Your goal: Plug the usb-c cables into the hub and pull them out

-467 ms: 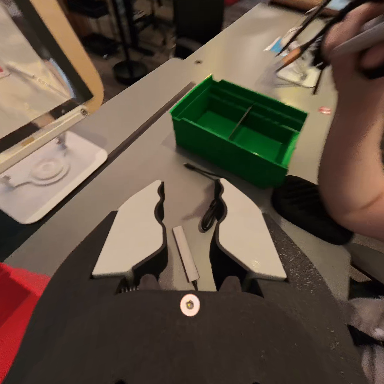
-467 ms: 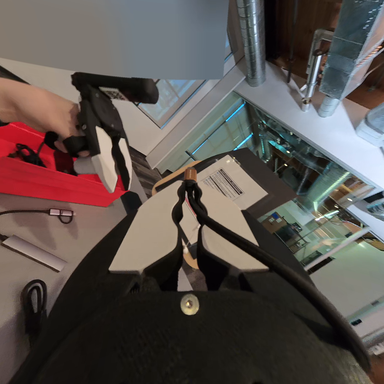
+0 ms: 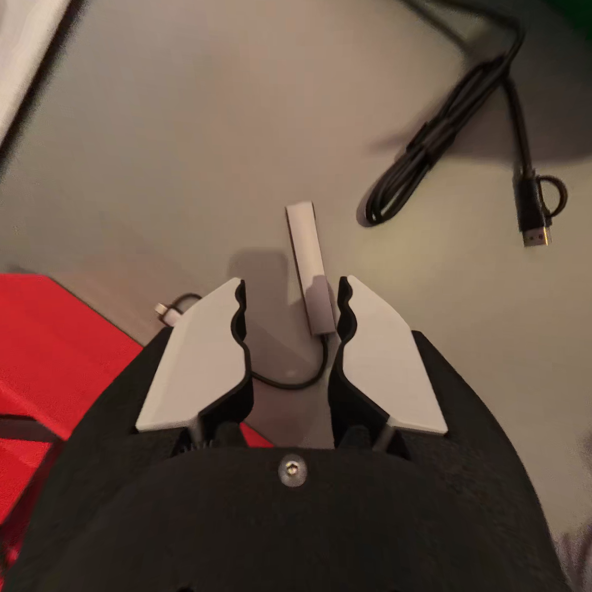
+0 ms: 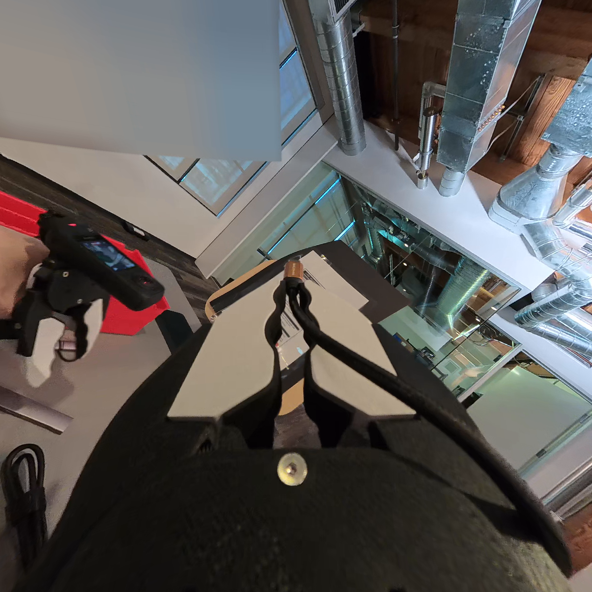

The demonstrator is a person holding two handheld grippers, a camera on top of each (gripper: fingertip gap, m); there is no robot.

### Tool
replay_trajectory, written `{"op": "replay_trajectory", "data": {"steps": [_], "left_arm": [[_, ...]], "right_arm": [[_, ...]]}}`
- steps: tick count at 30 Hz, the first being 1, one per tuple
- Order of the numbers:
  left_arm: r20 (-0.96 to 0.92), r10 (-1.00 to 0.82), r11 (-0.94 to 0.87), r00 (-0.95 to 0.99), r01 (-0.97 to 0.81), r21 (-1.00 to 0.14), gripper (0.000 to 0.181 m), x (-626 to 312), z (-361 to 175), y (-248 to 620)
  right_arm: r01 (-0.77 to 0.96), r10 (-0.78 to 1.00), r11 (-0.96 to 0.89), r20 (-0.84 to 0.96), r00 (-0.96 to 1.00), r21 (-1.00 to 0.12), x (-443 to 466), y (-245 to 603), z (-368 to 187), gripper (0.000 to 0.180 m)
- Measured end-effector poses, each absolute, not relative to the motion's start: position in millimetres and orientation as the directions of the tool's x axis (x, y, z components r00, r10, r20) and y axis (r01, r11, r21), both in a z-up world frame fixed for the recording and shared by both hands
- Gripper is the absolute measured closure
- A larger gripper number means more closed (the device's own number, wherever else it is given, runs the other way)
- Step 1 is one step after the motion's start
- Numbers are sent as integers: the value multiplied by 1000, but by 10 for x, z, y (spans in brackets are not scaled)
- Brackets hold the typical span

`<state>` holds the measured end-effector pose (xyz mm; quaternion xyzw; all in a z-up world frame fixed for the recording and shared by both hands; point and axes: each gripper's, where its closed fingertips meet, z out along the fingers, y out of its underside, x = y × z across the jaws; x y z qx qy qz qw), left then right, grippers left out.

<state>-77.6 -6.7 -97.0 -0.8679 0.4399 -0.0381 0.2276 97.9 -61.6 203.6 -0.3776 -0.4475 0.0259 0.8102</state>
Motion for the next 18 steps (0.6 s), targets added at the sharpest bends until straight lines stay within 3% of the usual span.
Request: {"op": "replay_trajectory", "data": {"steps": [1, 5, 9, 18], "left_arm": [[-94, -778, -541, 621, -738, -402, 125, -817, -1053, -127], [64, -751, -645, 657, -709, -286, 121, -863, -1359, -337], [-3, -751, -650, 661, -739, -175, 121, -984, -1549, -357], [-13, -768, -637, 640, -766, -85, 126, -986, -1615, -334]], "right_arm": [[299, 377, 710, 702, 604, -638, 1002, -618, 2044, 171], [270, 380, 714, 681, 626, -646, 1091, -675, 2103, 171], [246, 373, 730, 673, 639, -638, 1172, -767, 2160, 171], [222, 378, 726, 647, 662, -651, 1307, -772, 2186, 171]]}}
